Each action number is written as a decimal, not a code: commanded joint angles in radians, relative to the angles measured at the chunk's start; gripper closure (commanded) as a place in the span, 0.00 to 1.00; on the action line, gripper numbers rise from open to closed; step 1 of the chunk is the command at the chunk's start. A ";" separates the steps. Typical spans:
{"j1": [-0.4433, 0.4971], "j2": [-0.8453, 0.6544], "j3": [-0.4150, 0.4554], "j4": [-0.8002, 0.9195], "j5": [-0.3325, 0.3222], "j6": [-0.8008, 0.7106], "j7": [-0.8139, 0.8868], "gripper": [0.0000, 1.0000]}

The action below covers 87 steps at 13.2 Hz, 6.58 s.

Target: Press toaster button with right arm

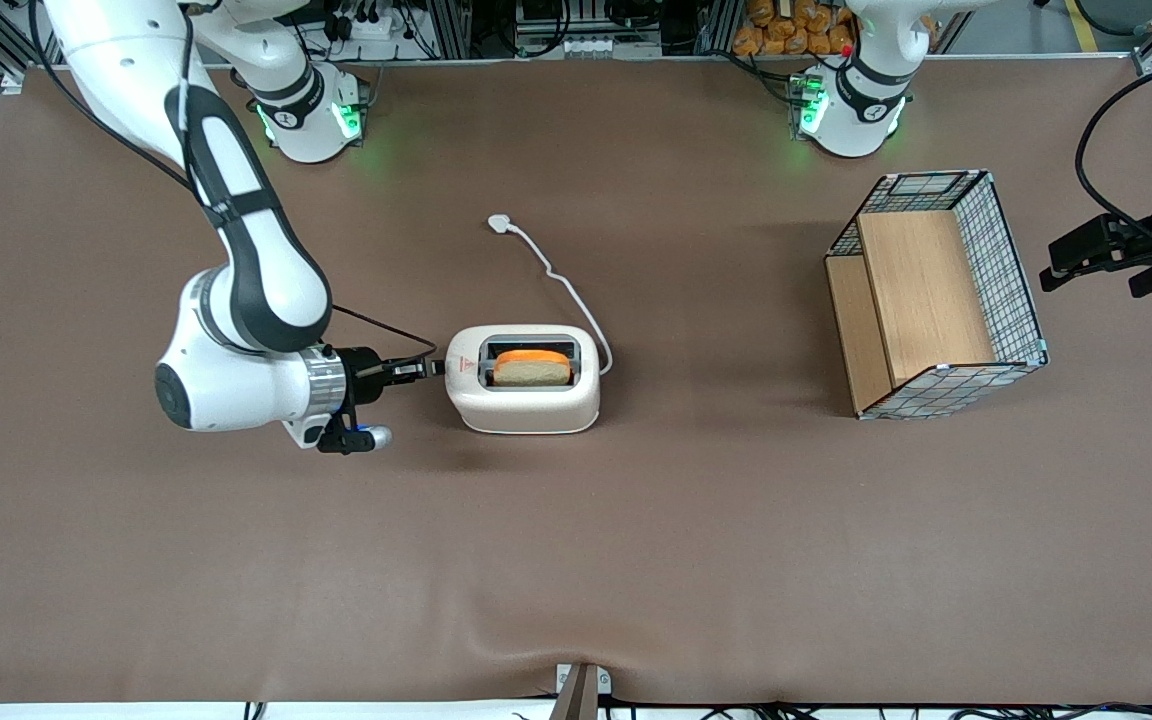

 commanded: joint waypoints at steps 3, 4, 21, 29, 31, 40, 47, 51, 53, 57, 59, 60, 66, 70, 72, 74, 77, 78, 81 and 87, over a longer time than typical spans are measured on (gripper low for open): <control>-0.009 -0.013 -0.001 -0.043 0.035 0.009 -0.031 1.00; -0.009 -0.013 -0.001 -0.046 0.035 0.009 -0.049 1.00; -0.033 0.051 -0.003 -0.089 0.137 0.043 -0.238 1.00; -0.036 0.094 -0.003 -0.087 0.153 0.078 -0.301 1.00; -0.036 0.111 -0.003 -0.086 0.153 0.093 -0.314 1.00; -0.023 0.131 -0.003 -0.078 0.162 0.130 -0.351 1.00; -0.032 0.065 -0.010 -0.052 0.136 0.060 -0.260 1.00; -0.033 -0.005 -0.029 -0.037 0.096 0.000 -0.161 1.00; -0.033 -0.032 -0.070 -0.015 0.064 -0.052 -0.149 0.95; -0.041 -0.030 -0.116 0.057 0.016 -0.081 -0.150 0.00; -0.041 -0.030 -0.118 0.078 -0.020 -0.081 -0.149 0.00; -0.041 -0.030 -0.119 0.083 -0.031 -0.080 -0.149 0.00; -0.041 -0.085 -0.158 0.082 -0.243 -0.080 -0.152 0.00; -0.082 -0.143 -0.173 0.074 -0.361 -0.132 -0.164 0.00; -0.101 -0.189 -0.179 0.074 -0.422 -0.176 -0.164 0.00; -0.127 -0.237 -0.179 0.074 -0.487 -0.222 -0.164 0.00; -0.150 -0.291 -0.181 0.074 -0.522 -0.264 -0.163 0.00; -0.157 -0.306 -0.187 0.074 -0.522 -0.272 -0.163 0.00; -0.162 -0.370 -0.188 0.074 -0.625 -0.269 -0.153 0.00; -0.211 -0.527 -0.167 0.026 -0.717 -0.299 -0.152 0.00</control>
